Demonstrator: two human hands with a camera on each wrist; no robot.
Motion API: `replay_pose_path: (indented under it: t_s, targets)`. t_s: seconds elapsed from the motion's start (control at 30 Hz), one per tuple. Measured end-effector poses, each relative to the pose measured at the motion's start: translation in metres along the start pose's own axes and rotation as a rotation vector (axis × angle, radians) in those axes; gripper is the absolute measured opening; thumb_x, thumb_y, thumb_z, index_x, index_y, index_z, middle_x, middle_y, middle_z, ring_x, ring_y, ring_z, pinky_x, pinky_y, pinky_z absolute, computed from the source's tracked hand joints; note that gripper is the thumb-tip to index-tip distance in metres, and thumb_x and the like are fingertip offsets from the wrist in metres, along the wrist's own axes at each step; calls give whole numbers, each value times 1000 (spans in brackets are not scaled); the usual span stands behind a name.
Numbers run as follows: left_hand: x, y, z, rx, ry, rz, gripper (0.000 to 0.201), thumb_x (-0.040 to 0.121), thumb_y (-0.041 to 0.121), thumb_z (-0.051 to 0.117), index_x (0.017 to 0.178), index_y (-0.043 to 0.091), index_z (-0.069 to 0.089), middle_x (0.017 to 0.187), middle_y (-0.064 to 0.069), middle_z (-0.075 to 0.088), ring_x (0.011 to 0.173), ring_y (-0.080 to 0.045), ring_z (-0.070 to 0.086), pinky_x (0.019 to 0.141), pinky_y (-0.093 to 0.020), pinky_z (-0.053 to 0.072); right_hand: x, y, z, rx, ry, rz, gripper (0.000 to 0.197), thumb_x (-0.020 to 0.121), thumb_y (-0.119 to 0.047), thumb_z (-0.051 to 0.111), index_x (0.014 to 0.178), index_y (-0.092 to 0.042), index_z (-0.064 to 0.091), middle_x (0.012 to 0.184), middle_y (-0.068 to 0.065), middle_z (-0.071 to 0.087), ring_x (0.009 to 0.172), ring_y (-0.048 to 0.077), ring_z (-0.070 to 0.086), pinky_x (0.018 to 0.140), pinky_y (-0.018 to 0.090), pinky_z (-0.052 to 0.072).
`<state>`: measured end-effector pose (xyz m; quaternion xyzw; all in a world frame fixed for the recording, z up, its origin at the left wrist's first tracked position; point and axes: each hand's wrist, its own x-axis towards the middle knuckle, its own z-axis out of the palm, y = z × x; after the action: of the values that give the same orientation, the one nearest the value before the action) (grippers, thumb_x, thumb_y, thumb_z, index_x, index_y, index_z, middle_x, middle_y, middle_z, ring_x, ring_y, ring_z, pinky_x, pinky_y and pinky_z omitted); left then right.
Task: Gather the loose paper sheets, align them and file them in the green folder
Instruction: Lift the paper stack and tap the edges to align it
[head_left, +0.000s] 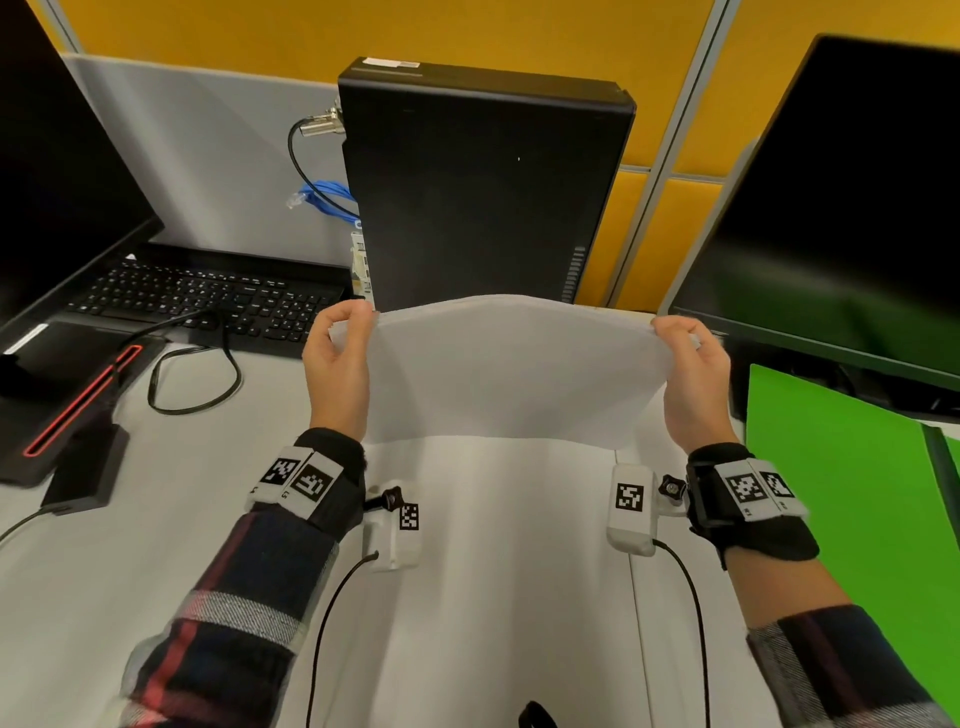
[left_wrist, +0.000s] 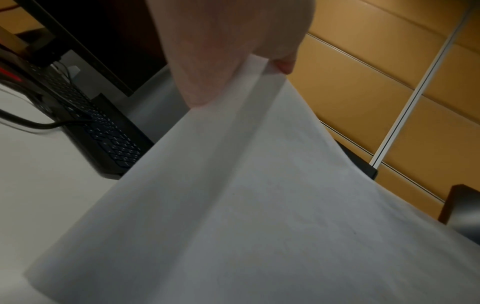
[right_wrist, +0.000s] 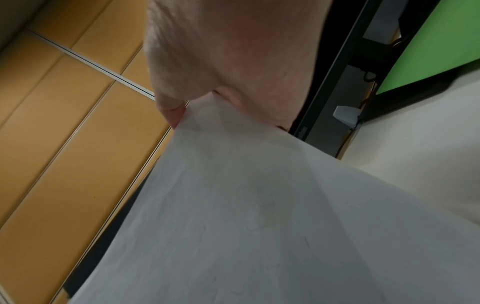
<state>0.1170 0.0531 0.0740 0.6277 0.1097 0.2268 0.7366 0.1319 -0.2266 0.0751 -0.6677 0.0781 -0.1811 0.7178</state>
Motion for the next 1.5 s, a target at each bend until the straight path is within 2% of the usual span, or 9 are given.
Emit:
replay_pose_path:
  t_s: [0.17, 0.3, 0.47, 0.67, 0.83, 1.03, 1.17, 1.33, 1.5]
  targets:
    - [0, -8, -8, 191, -99, 30, 50, 75, 9, 73, 112, 26, 45, 109, 3, 50, 94, -9, 55, 66, -11, 52, 4, 4, -6, -21, -70, 9, 12, 92, -21, 51, 100, -13, 55, 90, -6, 56, 79, 5, 55, 52, 5, 46]
    - [2, -17, -14, 188, -85, -98, 43, 76, 9, 73, 113, 15, 53, 108, -4, 58, 101, -20, 57, 74, -19, 49, 1, 18, -14, -115, -208, 110, 61, 71, -34, 70, 124, -10, 51, 114, 5, 62, 102, 17, 61, 64, 14, 54]
    - [2, -7, -10, 175, -168, -142, 35, 82, 9, 66, 116, 8, 57, 99, -1, 63, 92, -16, 61, 78, -24, 48, -1, 17, -8, -128, -148, 121, 30, 79, -13, 68, 107, -22, 58, 107, 2, 63, 97, 14, 61, 89, 38, 53]
    - [4, 16, -19, 121, -142, 8, 21, 82, 9, 66, 87, 28, 59, 88, 11, 62, 71, 7, 64, 65, -11, 53, -1, -8, -17, -11, -131, -44, 37, 78, -6, 68, 114, -9, 58, 95, -9, 68, 81, -5, 67, 64, 11, 52]
    - [-11, -17, -38, 190, -177, -163, 41, 73, 10, 75, 111, 14, 61, 102, -1, 66, 91, -11, 63, 73, -22, 49, -20, 27, -22, -115, -229, 144, 42, 76, -11, 70, 115, -12, 57, 103, -1, 66, 91, 7, 63, 69, 17, 57]
    - [-17, -21, -40, 172, -140, -177, 31, 71, 4, 75, 97, 19, 64, 90, 10, 65, 82, -2, 61, 69, -17, 48, -20, 23, -16, -48, -225, 158, 37, 68, -14, 73, 102, -24, 60, 99, -7, 66, 82, 1, 67, 69, 15, 56]
    - [-12, -18, -43, 146, -151, -115, 32, 71, 4, 75, 89, 28, 62, 91, 11, 65, 82, 0, 62, 65, -9, 52, -17, 20, -19, -31, -243, 108, 37, 78, -4, 68, 109, -19, 58, 101, -8, 66, 85, -1, 66, 64, 11, 53]
    - [-22, -34, -46, 169, -152, -233, 31, 70, 5, 76, 91, 24, 62, 91, 7, 65, 85, -7, 61, 79, -26, 48, -28, 39, -18, -108, -253, 199, 31, 74, -4, 72, 94, -25, 63, 98, -4, 67, 86, 5, 64, 80, 25, 55]
    - [-16, -31, -48, 146, -138, -198, 30, 71, 4, 75, 94, 20, 64, 92, 5, 67, 85, -8, 63, 78, -23, 50, -27, 36, -21, -55, -250, 165, 32, 74, -3, 71, 94, -26, 62, 95, -8, 67, 81, 0, 65, 62, 10, 52]
